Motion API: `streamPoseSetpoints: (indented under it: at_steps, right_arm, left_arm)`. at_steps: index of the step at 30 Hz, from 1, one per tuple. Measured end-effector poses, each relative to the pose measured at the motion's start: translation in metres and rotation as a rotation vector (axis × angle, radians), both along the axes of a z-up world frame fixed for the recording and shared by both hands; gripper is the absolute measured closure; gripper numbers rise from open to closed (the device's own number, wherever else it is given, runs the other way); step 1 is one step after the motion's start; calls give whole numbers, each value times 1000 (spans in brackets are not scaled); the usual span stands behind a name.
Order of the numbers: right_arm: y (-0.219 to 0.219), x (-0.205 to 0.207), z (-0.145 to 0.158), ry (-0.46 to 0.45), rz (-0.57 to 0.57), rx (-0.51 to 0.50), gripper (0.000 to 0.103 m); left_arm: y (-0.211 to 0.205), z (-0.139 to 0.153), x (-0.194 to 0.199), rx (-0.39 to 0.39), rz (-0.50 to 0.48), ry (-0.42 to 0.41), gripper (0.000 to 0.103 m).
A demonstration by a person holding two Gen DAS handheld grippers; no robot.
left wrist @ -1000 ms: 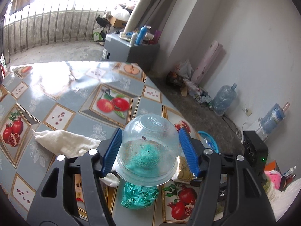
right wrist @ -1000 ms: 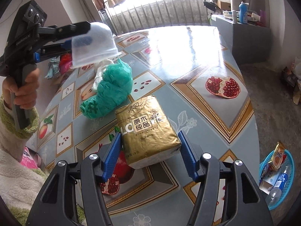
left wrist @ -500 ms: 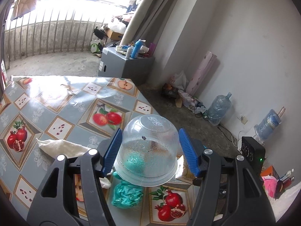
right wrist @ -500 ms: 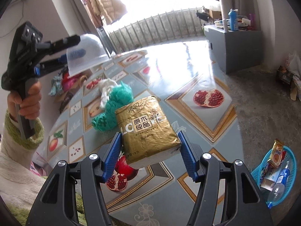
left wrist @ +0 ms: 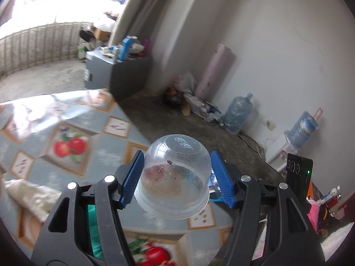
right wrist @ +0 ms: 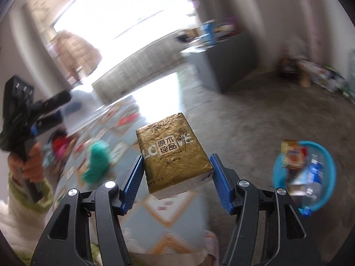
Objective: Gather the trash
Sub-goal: 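Carry cup and gold box over the wastebasket and open both tools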
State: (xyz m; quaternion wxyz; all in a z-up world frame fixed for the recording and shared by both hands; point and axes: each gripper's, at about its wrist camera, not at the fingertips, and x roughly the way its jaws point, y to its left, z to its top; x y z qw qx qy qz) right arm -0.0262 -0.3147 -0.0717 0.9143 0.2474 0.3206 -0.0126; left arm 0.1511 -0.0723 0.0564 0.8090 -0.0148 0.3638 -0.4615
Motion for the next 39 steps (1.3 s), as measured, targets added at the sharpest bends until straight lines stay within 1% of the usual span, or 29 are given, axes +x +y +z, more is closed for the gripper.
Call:
streamPoseSetpoints:
  at_steps: [3,6,8,12,14,16,17,19,21,25,27,29,30,32,33,36,39]
  right_arm:
    - [-41,-21,-4,22,-159,-4,44]
    - [-84,-40,-15,70,-323,-3,44]
    - [-114,-52,-27,97,-428,26,44]
    - [-150,-59,-57,162,-537,58,44]
    - [-162,-55,-72,204,-558,72,44]
    - [-173,-47,-88,238,-564,77,44]
    - [-180,-43,-97,261,-569,82,44]
    - [-189,-41,-108,279,-578,97,44]
    - [-204,-36,-119,288,-593,119,44]
    - [-236,-33,-132,264,-633,170,44]
    - [-249,-30,-137,251,-640,196,43]
    - [-260,-21,-148,238,-623,223,42]
    - [-263,-16,-155,244,-609,236,41]
    - [-270,-5,-172,270,-575,274,34]
    - [-269,-5,-177,275,-572,281,33]
    - [-269,-8,-181,266,-592,299,33]
    - [-267,-16,-175,239,-608,304,33]
  left_arm:
    - [-37,-7,2,10,-45,41,44]
    - [-88,-21,2,57,-98,85,44]
    - [-114,-31,-1,86,-115,104,44]
    - [-181,-68,1,168,-152,213,44]
    - [-218,-90,1,223,-176,258,44]
    - [-246,-109,1,269,-189,284,44]
    - [-259,-117,1,289,-192,295,44]
    - [-285,-135,3,317,-190,322,44]
    - [-309,-151,5,341,-184,344,44]
    - [-344,-177,8,362,-182,369,43]
    - [-356,-192,10,372,-182,396,43]
    - [-365,-208,13,381,-143,436,43]
    - [-367,-218,16,379,-119,469,42]
    - [-371,-227,19,378,-102,512,37]
    - [-371,-231,20,377,-90,534,37]
    - [-366,-231,20,360,-94,568,37]
    - [-363,-222,19,341,-113,552,37]
